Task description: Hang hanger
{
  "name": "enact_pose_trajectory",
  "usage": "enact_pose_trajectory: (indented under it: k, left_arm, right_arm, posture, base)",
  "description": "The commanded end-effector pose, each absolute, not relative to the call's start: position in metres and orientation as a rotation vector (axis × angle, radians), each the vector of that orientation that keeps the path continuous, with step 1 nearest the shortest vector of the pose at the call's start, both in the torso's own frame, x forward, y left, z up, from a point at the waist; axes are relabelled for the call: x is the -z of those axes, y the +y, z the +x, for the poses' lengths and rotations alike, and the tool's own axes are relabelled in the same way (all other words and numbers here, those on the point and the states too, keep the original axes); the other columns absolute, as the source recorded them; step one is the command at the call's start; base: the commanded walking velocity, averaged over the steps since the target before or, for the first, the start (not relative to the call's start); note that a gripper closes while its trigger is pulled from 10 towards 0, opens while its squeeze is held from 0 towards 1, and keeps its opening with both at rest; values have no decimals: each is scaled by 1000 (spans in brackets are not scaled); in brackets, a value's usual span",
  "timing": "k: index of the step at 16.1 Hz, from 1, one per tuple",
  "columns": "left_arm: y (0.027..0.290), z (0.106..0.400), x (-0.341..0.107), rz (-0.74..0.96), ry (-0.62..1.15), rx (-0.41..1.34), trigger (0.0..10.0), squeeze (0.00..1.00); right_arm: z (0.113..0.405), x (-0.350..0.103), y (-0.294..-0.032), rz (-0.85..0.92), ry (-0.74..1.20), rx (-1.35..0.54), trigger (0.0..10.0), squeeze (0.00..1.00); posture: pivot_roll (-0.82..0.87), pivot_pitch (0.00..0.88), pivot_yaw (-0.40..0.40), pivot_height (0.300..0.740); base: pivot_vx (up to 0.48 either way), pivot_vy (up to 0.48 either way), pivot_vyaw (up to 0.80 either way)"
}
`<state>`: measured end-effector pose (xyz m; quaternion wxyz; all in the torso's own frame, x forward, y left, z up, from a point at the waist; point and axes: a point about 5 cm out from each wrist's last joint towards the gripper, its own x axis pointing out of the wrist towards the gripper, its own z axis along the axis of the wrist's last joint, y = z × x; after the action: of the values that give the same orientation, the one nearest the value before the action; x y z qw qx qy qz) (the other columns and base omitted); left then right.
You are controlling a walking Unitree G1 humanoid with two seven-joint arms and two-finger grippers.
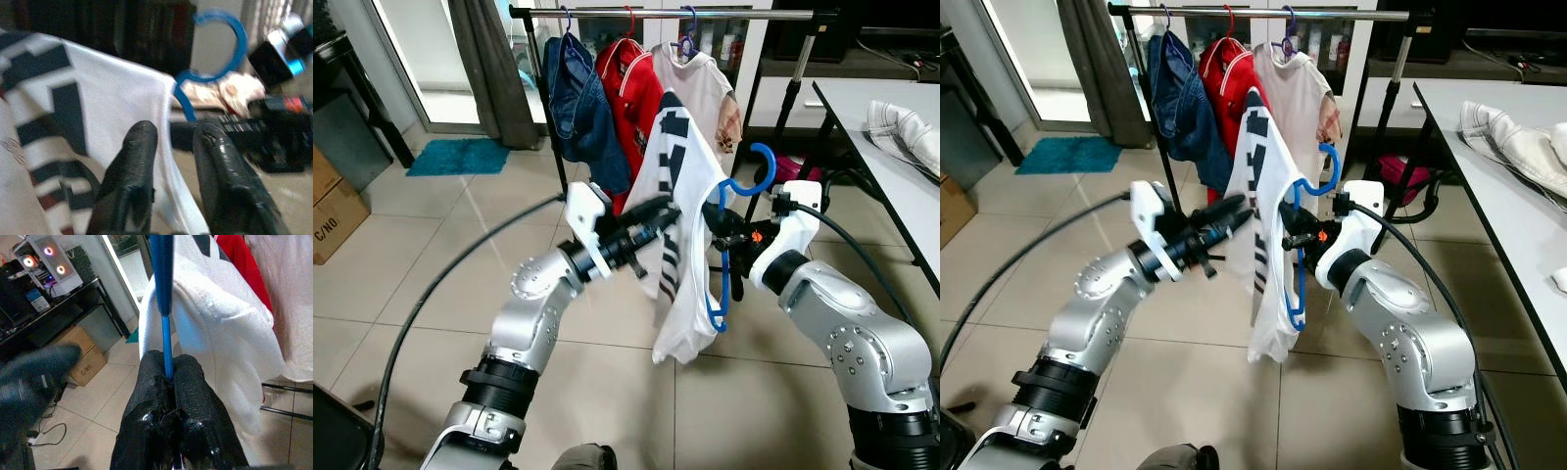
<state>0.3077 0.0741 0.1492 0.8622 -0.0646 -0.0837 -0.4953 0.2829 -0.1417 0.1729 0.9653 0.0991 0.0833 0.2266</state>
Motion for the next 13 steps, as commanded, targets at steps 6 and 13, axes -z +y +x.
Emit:
enact_pose_trajectory:
  k: [6, 13]
  left_arm:
    - [75, 311, -132, -64, -102, 1030, 10000, 0]
    - [56, 316, -143, 133, -288, 930, 10000, 0]
  right_arm:
    - [283, -198, -125, 179, 78, -490, 10000, 0]
    - [282, -197, -120, 207, 76, -479, 10000, 0]
  posture:
    - [-8, 4, 101, 740]
    - [-8, 4, 122, 740]
  base:
    - [0, 0, 0]
    - [0, 0, 0]
